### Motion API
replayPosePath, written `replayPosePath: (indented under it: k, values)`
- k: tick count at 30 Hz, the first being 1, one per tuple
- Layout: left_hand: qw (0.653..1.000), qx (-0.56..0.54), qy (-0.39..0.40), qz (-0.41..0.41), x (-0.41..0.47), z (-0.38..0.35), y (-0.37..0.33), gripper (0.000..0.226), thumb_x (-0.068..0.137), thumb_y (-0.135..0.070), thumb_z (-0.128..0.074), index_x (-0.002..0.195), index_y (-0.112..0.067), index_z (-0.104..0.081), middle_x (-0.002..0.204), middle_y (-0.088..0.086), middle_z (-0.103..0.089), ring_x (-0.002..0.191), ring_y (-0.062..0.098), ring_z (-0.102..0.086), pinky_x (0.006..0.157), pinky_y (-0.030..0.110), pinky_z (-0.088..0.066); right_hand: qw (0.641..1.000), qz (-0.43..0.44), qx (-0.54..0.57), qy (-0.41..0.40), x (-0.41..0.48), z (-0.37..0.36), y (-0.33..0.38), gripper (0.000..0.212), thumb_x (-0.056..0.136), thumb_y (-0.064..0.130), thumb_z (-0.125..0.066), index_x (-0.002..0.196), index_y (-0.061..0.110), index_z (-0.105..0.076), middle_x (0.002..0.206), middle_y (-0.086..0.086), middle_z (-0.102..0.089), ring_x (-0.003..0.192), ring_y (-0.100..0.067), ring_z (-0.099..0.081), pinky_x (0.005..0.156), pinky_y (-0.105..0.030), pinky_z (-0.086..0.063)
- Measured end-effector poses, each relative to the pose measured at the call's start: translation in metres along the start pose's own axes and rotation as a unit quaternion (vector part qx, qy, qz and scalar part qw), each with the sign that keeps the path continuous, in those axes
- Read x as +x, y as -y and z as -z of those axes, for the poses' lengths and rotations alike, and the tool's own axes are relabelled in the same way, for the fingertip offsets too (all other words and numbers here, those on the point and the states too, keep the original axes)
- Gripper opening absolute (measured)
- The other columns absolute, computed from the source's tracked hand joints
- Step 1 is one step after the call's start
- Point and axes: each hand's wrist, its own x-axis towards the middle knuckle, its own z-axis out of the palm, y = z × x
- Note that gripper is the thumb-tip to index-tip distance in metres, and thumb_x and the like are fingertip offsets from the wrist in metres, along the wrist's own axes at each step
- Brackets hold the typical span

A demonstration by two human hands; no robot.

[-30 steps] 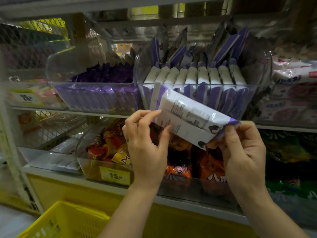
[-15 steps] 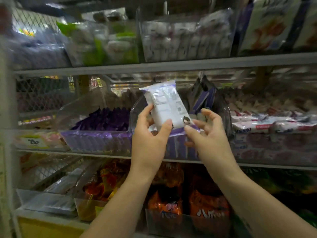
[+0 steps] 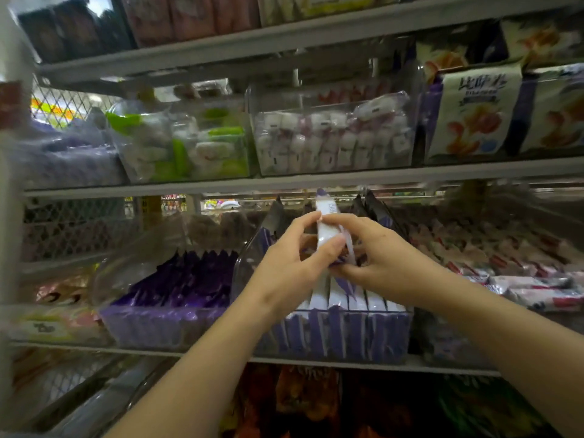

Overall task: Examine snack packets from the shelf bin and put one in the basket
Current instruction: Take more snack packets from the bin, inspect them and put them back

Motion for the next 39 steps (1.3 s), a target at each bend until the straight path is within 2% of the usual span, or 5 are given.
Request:
replayPosePath:
  k: [5,9,12,20,39]
  values:
    - [0.997,-0.007,0.076,-0.03,0.028,0.007,0.005,0.039,0.1,-0.016,-0.045,0.138,-0.027,-0.049,0.125,-0.008,-0.065,0.112,0.002,-0.062,0.083,0.015,-0.049,0.984,-0.035,0.176,-0.003,0.011,0.006,-0.017,0.058,0.093,0.019,-0.062,0.141,0.034,-0.034,0.115,0.007,-0.065,0.102,-0.003,-0.065,0.086,-0.024,-0.054]
    - [0.974,0.208,0.063,-0.066,0.061,0.02,0.011,0.042,0.093,0.0,-0.048,0.128,-0.018,-0.061,0.118,-0.007,-0.067,0.11,0.002,-0.061,0.094,0.015,-0.046,0.966,-0.056,0.25,-0.013,0.021,0.004,-0.023,0.053,0.095,0.012,-0.057,0.132,0.043,-0.036,0.113,0.006,-0.064,0.103,-0.005,-0.066,0.083,-0.031,-0.058]
    - [0.92,0.375,0.101,-0.049,0.082,0.027,0.021,0.034,0.09,-0.01,-0.055,0.122,-0.019,-0.063,0.102,-0.001,-0.067,0.097,0.016,-0.064,0.074,0.019,-0.048,0.972,-0.055,0.227,-0.013,0.028,-0.004,-0.024,0.056,0.095,0.01,-0.057,0.14,0.034,-0.033,0.116,0.01,-0.061,0.108,-0.001,-0.061,0.095,-0.028,-0.052]
    - [0.717,0.664,0.194,-0.086,0.113,0.042,0.039,0.051,0.096,-0.043,-0.05,0.145,-0.039,-0.037,0.159,-0.006,-0.025,0.143,0.024,-0.029,0.116,0.041,-0.024,0.99,-0.03,0.14,0.011,0.039,-0.024,-0.028,0.061,0.096,0.017,-0.057,0.143,0.04,-0.027,0.139,0.013,-0.047,0.127,0.0,-0.045,0.111,-0.025,-0.036]
    - [0.833,0.541,0.1,-0.047,0.124,0.073,0.092,0.048,0.095,-0.033,-0.052,0.138,-0.05,-0.039,0.154,-0.008,-0.029,0.133,0.028,-0.042,0.101,0.034,-0.038,0.985,-0.053,-0.133,0.098,0.139,-0.054,-0.035,0.044,0.09,0.017,-0.061,0.133,0.024,-0.052,0.131,-0.004,-0.056,0.115,-0.024,-0.055,0.097,-0.036,-0.048]
